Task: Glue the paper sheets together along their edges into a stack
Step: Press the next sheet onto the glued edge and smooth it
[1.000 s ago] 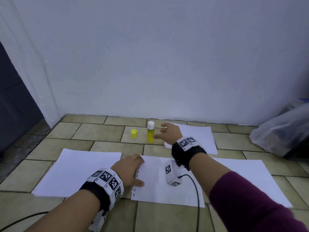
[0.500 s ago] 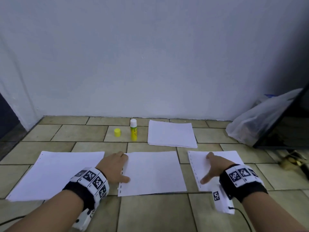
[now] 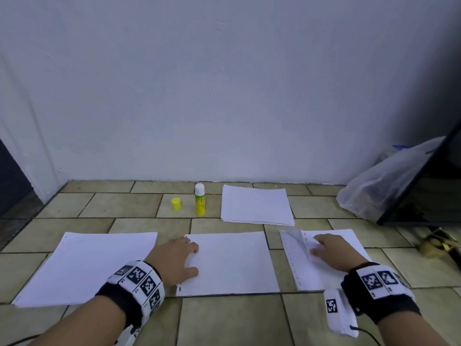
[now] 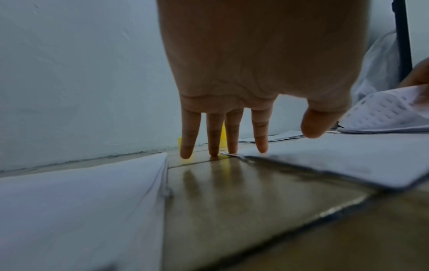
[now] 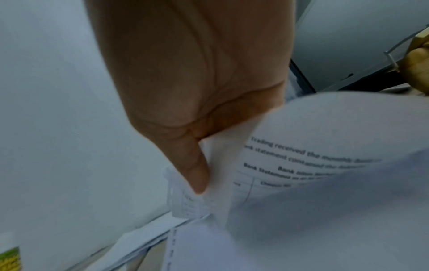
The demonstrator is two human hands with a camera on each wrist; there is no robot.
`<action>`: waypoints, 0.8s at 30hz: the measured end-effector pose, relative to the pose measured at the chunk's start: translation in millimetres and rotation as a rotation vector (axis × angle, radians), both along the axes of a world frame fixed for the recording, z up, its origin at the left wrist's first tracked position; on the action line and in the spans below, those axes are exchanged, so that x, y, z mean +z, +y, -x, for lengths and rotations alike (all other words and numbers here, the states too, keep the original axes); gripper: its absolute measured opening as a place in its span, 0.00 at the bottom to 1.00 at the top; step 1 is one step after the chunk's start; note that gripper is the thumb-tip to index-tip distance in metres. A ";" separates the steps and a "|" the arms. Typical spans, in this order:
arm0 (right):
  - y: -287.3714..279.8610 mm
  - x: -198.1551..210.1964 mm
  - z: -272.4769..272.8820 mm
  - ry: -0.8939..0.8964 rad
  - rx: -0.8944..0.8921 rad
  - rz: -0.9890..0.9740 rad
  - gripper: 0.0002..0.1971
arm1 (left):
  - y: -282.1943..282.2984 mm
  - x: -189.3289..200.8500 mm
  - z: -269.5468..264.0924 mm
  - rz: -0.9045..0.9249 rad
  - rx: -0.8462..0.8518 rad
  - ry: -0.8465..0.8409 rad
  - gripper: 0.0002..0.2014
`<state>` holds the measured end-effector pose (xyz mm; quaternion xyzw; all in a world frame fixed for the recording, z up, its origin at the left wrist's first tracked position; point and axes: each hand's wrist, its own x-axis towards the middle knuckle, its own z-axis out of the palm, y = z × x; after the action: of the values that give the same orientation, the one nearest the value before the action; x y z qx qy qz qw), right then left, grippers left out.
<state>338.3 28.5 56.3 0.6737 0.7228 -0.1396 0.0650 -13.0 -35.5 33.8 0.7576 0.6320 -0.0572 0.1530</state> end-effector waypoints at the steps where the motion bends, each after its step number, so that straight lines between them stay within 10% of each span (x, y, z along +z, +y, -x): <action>1: 1.3 1.8 -0.4 0.005 -0.019 -0.037 0.16 | -0.1 -1.0 0.1 -0.009 -0.003 0.003 0.25; 11: -9.7 40.9 22.4 0.103 -0.136 -0.390 0.04 | -1.9 -10.3 6.8 0.024 0.000 -0.060 0.38; 24: -46.8 -14.1 190.8 0.247 0.359 0.010 0.21 | -3.7 -10.0 10.4 0.052 -0.005 -0.027 0.35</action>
<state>147.5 -18.3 42.2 0.5116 0.8329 -0.2109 0.0028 -23.4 -39.2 23.8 0.7555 0.6265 -0.0636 0.1808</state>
